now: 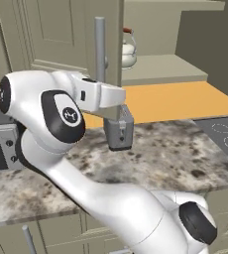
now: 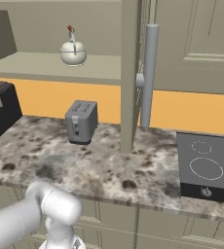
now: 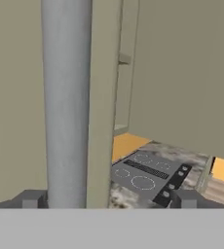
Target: Open the cabinet, pick the kettle from the cabinet, and place it in the sink.
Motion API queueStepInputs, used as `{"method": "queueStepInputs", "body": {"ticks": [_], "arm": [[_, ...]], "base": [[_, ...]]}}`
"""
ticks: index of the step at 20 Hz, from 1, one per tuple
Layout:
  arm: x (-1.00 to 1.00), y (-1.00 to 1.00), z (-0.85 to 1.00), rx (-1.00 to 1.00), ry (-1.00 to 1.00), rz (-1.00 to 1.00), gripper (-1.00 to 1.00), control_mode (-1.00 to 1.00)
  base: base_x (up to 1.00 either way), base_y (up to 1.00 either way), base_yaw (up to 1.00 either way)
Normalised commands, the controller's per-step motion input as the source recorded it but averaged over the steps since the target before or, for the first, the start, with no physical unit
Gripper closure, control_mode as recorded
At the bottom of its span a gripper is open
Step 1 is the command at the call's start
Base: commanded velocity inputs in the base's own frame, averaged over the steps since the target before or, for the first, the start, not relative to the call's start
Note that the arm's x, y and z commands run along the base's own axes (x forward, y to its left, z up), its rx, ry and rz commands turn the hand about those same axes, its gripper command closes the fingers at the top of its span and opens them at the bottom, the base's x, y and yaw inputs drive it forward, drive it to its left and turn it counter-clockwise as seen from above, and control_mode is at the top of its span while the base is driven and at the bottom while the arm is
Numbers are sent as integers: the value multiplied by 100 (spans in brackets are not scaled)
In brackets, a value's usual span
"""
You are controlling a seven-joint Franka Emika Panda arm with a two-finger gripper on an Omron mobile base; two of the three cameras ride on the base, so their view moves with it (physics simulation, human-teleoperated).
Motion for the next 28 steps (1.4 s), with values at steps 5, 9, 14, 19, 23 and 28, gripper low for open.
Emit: {"method": "queueStepInputs", "body": {"ticks": [5, 9, 14, 19, 23, 28], "arm": [[-39, 1, -24, 3, -5, 4, -100, -100], [-36, -2, -14, 17, -5, 14, -100, -100], [-25, -2, -17, 23, -1, 22, -100, -100], [-15, -12, -9, 15, 0, 31, -100, -100], [-13, -10, 0, 5, 0, 33, -100, -100], [-22, -12, 0, 5, -2, 37, -100, -100]], "base": [[0, 0, 0], [0, 0, 0], [0, 0, 0], [0, 0, 0], [0, 0, 0], [0, 0, 0]]}}
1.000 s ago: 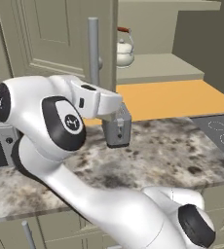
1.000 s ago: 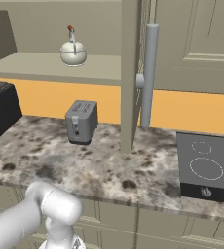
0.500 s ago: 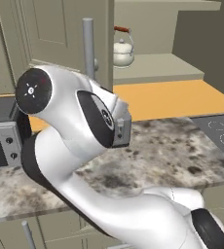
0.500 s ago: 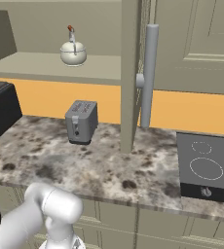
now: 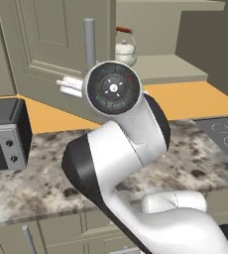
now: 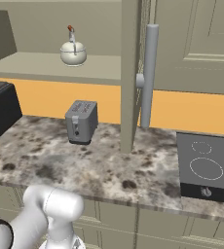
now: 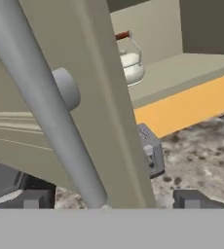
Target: Open the cabinet, pick the kettle from the cabinet, and place it in the sink.
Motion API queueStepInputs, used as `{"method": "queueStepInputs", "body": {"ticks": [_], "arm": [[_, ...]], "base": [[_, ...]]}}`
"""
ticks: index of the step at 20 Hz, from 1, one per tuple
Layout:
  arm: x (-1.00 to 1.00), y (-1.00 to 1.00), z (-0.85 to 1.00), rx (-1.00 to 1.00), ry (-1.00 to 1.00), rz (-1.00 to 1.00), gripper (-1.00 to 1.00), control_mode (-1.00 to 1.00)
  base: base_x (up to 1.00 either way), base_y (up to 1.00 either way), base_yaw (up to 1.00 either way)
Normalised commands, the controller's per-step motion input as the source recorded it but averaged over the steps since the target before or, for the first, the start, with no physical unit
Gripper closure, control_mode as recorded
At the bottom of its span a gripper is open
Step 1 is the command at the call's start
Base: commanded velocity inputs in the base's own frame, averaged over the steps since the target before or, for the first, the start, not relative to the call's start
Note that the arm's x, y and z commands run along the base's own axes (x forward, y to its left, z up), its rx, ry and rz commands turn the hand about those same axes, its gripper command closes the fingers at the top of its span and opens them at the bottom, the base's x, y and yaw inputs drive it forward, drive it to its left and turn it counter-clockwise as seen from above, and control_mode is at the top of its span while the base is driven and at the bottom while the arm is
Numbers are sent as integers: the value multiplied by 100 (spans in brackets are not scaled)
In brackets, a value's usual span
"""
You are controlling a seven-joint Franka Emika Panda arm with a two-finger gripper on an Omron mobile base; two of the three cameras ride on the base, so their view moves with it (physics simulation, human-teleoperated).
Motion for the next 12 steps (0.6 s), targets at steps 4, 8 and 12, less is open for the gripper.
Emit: {"method": "queueStepInputs", "body": {"ticks": [4, 8, 12], "arm": [[-34, -30, 1, 6, -1, 29, -100, -100], [-23, -38, 0, 14, 0, 26, -100, -100], [-9, -41, 0, 19, 2, 26, -100, -100]], "base": [[0, 0, 0], [0, 0, 0], [0, 0, 0]]}}
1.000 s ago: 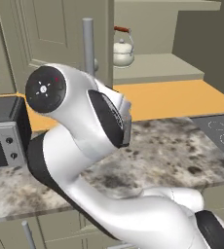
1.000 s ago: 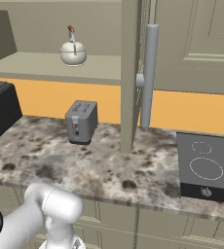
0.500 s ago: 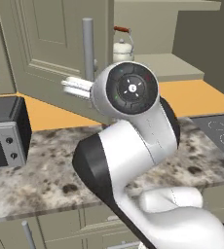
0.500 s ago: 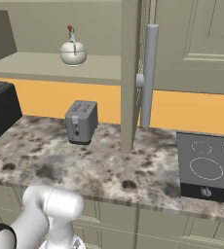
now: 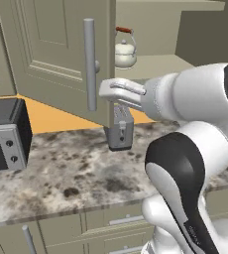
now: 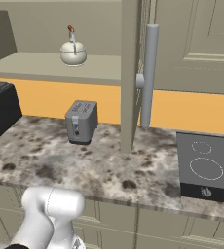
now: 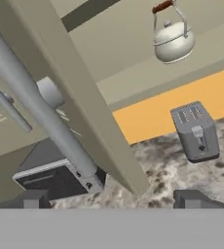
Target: Open the cabinet, pick the kettle from the cabinet, and place it in the sink.
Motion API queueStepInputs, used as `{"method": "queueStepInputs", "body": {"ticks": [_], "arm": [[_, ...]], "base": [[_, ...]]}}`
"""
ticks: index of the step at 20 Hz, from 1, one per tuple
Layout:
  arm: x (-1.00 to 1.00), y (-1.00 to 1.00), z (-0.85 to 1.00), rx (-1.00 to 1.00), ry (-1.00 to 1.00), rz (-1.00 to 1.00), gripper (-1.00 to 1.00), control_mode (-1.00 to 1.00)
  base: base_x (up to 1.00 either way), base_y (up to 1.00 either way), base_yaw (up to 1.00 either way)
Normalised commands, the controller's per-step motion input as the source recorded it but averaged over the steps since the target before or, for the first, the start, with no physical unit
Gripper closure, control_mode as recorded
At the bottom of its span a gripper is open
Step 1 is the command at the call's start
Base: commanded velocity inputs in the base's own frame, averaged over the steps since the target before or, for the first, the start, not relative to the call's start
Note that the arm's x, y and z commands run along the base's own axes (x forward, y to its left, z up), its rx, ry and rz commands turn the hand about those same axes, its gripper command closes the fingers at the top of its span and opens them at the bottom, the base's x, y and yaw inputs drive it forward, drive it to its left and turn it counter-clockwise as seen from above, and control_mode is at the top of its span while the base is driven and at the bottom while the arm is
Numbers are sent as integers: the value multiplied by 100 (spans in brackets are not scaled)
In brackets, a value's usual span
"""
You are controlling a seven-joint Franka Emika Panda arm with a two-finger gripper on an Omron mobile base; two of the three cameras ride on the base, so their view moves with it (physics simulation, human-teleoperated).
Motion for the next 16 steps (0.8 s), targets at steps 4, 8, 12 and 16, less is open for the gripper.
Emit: {"method": "queueStepInputs", "body": {"ticks": [4, 8, 12, 16], "arm": [[0, -41, 0, 19, 8, 24, -100, -100], [1, -38, 1, 18, 5, 28, -100, -100], [13, -29, 0, 17, 7, 20, -100, -100], [25, -14, -1, 15, 11, 9, -100, -100]], "base": [[0, 0, 0], [0, 0, 0], [0, 0, 0], [0, 0, 0]]}}
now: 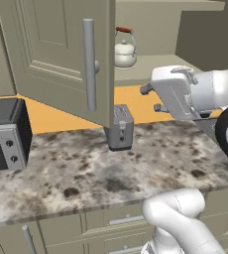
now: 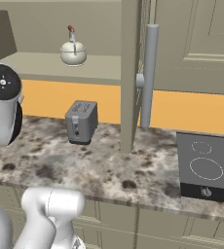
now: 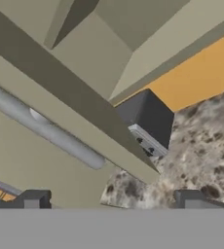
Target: Open the cabinet, pick the kettle from the cabinet, and place it in the sink.
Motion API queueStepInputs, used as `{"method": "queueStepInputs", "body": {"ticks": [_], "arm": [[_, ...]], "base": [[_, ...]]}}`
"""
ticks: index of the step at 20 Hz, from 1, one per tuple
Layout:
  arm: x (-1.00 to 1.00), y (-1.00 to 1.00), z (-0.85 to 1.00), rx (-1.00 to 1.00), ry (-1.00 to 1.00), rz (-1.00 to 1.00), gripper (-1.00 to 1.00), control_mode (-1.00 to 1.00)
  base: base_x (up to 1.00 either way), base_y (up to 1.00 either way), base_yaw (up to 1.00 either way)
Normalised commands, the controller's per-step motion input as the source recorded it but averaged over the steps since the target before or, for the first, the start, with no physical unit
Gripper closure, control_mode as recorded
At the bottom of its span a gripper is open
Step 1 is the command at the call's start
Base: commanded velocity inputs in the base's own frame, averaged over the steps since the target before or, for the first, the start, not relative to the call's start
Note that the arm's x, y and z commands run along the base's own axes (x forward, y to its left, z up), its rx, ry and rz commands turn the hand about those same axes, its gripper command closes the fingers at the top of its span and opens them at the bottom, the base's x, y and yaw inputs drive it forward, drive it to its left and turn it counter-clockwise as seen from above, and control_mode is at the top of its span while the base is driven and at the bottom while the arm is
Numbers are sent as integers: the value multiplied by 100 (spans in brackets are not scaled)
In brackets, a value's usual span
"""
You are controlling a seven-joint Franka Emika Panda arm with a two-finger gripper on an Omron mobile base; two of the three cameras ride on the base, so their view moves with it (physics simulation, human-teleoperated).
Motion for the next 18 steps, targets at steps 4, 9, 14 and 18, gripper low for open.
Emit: {"method": "queueStepInputs", "body": {"ticks": [4, 9, 14, 18], "arm": [[40, -9, -4, 14, 10, 6, -100, -100], [40, -5, -9, 12, 4, 7, -100, -100], [40, 7, -14, 5, 1, 6, -100, -100], [38, 16, -9, 0, 2, 5, -100, -100]], "base": [[0, 0, 0], [0, 0, 0], [0, 0, 0], [0, 0, 0]]}}
